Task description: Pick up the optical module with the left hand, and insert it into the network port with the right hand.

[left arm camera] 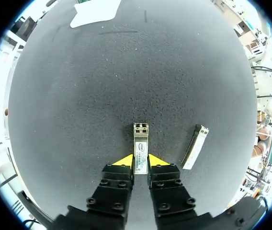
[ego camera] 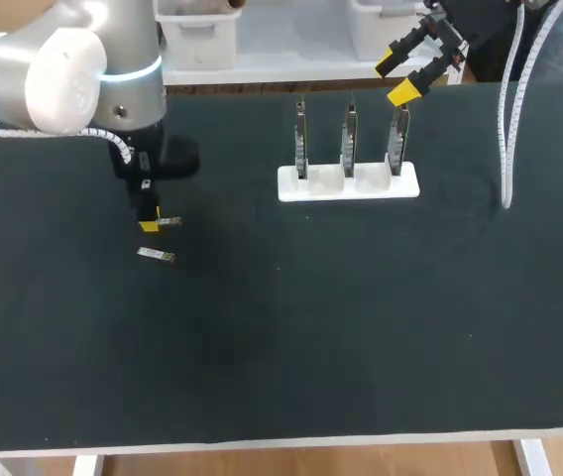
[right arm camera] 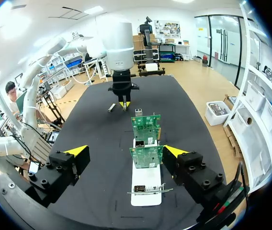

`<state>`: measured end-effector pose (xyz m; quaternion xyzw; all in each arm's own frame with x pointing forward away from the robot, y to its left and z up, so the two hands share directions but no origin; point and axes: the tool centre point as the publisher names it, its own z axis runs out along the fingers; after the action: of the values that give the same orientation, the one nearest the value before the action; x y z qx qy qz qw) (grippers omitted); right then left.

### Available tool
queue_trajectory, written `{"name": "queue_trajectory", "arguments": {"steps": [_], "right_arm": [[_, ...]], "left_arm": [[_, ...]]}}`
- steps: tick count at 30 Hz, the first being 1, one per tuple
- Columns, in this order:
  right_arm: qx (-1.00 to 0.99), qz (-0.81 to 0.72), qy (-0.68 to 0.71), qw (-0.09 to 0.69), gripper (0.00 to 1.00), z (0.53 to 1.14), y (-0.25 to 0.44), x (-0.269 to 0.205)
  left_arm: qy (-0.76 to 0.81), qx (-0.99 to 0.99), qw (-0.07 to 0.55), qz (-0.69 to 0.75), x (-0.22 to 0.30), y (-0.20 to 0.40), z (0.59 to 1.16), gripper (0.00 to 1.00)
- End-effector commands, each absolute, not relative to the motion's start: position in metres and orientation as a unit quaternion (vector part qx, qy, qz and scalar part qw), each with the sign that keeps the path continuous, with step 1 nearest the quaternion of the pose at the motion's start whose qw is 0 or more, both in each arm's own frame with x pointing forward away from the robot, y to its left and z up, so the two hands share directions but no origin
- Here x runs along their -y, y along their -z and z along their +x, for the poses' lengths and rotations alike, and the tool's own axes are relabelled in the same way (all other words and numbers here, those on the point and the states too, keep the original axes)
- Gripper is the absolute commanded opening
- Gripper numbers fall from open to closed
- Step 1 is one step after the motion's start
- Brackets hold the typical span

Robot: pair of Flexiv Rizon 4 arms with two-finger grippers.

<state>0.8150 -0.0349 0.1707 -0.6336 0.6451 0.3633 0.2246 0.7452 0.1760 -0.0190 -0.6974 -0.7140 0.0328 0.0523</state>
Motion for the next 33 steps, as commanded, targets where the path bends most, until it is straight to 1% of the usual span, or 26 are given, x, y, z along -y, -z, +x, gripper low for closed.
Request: {"name": "queue_trajectory", "arguments": {"steps": [1,4,9,14,18,21,25,27,31,33], "right_arm": [[-0.588,-0.659,-0.45,0.131,1.0,0.824,-0.172,0.035],[-0.588,-0.659,-0.45,0.131,1.0,0.824,-0.172,0.035],[-0.588,-0.659,-0.45,0.131,1.0,0.824,-0.172,0.035],[-0.588,-0.659,-0.45,0.131,1.0,0.824,-0.172,0.035],[-0.588,-0.659,-0.45,0.131,1.0,0.824,-0.172,0.035],[-0.588,-0.659,-0.45,0.131,1.0,0.824,-0.172,0.035],[-0.588,-0.659,-0.45,0.131,1.0,0.824,-0.172,0.035],[-0.588,-0.659,-0.45,0.131,1.0,0.824,-0.172,0.035],[-0.588,-0.659,-0.45,0.131,1.0,0.824,-0.172,0.035],[-0.588,-0.659,-0.45,0.131,1.0,0.824,-0.172,0.035]], "left_arm": [[-0.071,0.717,0.03,-0.693,-0.179,0.017,0.746,0.0],[-0.155,0.729,-0.022,-0.666,-0.188,0.006,0.751,0.0],[-0.257,0.715,-0.101,-0.643,-0.198,-0.016,0.76,0.0],[-0.345,0.673,-0.192,-0.626,-0.204,-0.05,0.773,0.0],[-0.382,0.637,-0.236,-0.627,-0.199,-0.075,0.78,0.0],[-0.396,0.616,-0.25,-0.633,-0.193,-0.088,0.783,0.0],[-0.403,0.607,-0.25,-0.637,-0.187,-0.094,0.785,0.0],[-0.404,0.606,-0.245,-0.64,-0.184,-0.094,0.785,0.0],[-0.377,0.641,-0.206,-0.636,-0.18,-0.093,0.785,0.0],[-0.377,0.641,-0.206,-0.636,-0.18,-0.093,0.785,0.0]]}}
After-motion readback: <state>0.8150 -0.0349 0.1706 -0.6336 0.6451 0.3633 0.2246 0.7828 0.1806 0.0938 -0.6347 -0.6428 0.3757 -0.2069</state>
